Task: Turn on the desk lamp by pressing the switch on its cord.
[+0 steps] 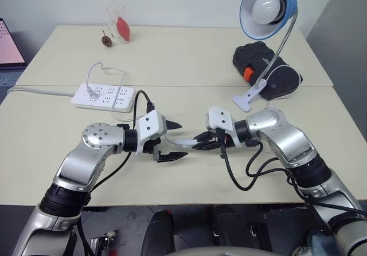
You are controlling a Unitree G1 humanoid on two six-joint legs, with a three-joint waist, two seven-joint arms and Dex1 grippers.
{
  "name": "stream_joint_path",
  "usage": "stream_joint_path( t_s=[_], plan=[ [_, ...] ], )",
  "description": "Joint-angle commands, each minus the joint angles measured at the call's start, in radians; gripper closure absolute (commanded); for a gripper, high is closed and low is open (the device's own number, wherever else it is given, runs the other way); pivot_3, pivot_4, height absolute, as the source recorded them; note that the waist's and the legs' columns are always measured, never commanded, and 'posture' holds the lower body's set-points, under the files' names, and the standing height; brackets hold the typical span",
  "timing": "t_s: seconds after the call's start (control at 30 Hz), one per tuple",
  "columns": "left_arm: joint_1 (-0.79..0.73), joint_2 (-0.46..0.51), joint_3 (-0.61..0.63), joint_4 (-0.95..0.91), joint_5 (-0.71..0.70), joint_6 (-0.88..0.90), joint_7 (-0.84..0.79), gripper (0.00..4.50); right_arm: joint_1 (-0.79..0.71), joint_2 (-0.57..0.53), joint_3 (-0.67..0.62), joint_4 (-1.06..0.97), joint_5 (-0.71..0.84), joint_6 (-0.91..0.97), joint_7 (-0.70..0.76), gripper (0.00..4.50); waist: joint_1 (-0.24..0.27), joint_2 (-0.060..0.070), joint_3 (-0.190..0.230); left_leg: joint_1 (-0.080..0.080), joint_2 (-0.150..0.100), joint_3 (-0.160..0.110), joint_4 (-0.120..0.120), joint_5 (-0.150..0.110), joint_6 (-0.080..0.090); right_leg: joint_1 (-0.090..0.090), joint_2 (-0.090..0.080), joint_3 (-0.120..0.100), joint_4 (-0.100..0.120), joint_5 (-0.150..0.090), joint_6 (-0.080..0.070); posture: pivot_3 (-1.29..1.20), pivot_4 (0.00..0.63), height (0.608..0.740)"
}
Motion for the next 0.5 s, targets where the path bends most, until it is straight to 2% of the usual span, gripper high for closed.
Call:
stream_joint_path(
  t_s=[0.03, 0.4, 0.5],
  plan=[
    [-0.026, -0.009, -0.018, 0.013, 0.021, -0.044, -0.015, 1.07, -0.024, 0.003, -0.008, -0.023, 0.016, -0.022, 0.002, 4.14, 0.0, 0.0, 0.0, 0.0, 0.0, 0.0, 0.0, 0.0, 0.0, 0.0, 0.0, 0.0, 0.0, 0.0, 0.0, 0.0, 0.15, 0.74],
    [-0.058, -0.001, -0.027, 0.085, 0.071, -0.114, -0.042, 3.51, -0.031, 0.005, -0.008, -0.021, 0.023, -0.027, -0.002, 4.14, 0.0, 0.0, 0.0, 0.0, 0.0, 0.0, 0.0, 0.0, 0.0, 0.0, 0.0, 0.0, 0.0, 0.0, 0.0, 0.0, 0.15, 0.74],
    [-0.063, -0.002, -0.024, 0.095, 0.075, -0.125, -0.047, 3.74, -0.033, 0.004, -0.008, -0.019, 0.025, -0.03, -0.002, 4.14, 0.0, 0.0, 0.0, 0.0, 0.0, 0.0, 0.0, 0.0, 0.0, 0.0, 0.0, 0.0, 0.0, 0.0, 0.0, 0.0, 0.15, 0.74]
  ],
)
